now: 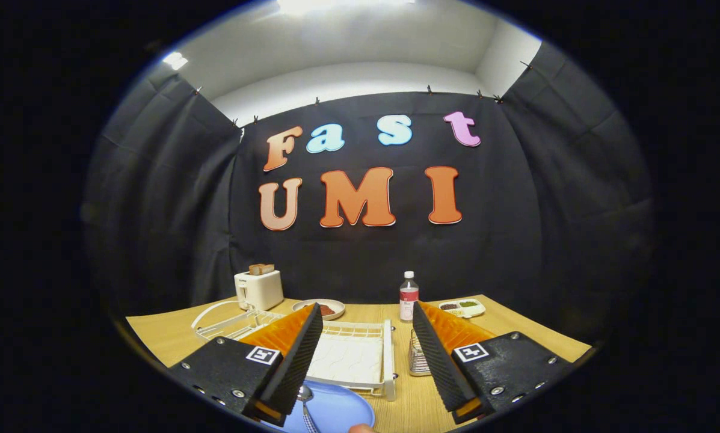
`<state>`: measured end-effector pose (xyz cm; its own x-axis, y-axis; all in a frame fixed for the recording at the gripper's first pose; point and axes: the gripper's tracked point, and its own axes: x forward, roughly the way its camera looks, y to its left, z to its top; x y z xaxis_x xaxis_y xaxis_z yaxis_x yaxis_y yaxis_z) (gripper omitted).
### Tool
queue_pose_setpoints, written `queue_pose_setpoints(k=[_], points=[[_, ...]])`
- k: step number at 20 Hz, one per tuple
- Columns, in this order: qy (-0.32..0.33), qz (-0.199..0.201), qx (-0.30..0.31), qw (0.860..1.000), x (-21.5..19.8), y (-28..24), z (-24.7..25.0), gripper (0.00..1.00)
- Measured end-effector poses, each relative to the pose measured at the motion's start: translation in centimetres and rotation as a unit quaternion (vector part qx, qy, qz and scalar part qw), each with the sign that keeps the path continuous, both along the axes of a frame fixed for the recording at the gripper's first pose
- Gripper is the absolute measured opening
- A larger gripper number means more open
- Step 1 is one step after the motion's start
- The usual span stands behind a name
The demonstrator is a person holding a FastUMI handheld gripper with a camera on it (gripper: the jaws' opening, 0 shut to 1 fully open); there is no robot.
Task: Take the plate from the dish rack, then take the spoon from the basket and place it into the plate.
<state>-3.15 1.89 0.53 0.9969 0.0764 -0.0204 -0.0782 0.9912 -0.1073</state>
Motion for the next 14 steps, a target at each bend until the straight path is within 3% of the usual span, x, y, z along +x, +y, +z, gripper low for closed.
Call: queue_pose_setpoints(k=[7,14], points=[[-0.036,-0.020,-0.029,0.999,0.3,-0.1,0.6,0.92],[-0.046,-0.018,-0.007,0.999,0.6,-0.1,1.1,0.91]])
